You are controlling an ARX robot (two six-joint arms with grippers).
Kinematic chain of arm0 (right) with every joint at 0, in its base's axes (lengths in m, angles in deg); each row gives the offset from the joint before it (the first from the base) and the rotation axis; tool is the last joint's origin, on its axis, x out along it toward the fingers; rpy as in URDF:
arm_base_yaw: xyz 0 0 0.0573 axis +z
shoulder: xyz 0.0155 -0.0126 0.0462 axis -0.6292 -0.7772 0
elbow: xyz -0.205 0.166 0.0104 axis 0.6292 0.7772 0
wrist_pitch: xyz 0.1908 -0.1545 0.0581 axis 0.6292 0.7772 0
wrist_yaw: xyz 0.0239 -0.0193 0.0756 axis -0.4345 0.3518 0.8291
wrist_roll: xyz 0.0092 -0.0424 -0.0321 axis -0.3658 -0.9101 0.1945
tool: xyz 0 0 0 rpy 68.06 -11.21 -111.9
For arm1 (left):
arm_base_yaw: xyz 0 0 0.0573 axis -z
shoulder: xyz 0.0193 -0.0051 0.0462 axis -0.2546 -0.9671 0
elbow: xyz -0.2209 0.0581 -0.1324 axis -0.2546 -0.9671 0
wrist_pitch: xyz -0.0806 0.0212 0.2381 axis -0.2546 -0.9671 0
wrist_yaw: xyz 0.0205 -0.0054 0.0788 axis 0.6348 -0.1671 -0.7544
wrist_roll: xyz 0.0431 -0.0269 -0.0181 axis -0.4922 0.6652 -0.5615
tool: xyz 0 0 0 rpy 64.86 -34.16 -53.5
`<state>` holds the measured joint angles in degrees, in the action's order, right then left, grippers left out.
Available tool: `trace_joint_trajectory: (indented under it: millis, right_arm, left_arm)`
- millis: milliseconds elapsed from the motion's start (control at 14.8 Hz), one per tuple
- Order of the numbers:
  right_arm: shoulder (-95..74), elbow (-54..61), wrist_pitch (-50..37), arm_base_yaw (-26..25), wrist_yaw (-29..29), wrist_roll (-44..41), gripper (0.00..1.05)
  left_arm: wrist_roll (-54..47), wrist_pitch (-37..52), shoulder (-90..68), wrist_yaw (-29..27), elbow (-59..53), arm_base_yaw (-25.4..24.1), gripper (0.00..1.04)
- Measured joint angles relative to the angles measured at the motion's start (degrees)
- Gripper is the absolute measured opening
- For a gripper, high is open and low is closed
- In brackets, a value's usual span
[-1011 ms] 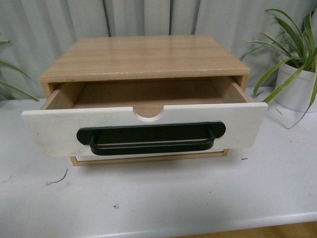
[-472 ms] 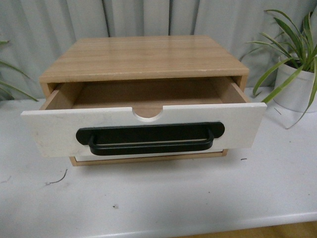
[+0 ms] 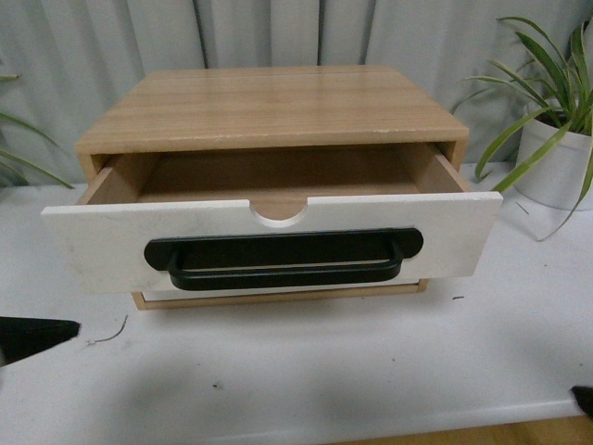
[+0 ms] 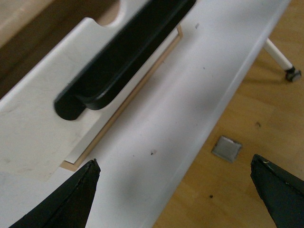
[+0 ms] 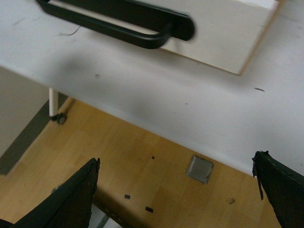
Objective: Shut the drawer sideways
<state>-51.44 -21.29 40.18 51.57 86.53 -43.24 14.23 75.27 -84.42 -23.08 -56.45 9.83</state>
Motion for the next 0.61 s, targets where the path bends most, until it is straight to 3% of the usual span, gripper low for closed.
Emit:
trace_joint_trajectory:
  millis: [202,270,607]
  right_arm:
    - [-14.29,-7.8,-0.39,7.48,0.17,-9.86,0.98]
    - [-23.87,-14.97,-0.57,9.11,-2.51,-15.5,0.98]
    - [-37.07,-25.38,-3.67,6.38,-4.13,-18.21,0.98]
  left_arm:
    - [-9.68,-1.42,-12.28,2.84,6.78,-2.97,0.98]
    - [-15.5,-1.36,-18.8,1.44,12.17,-6.69,0.98]
    - [-20.96,1.51,-33.38,-1.42,21.16,-8.94,0.98]
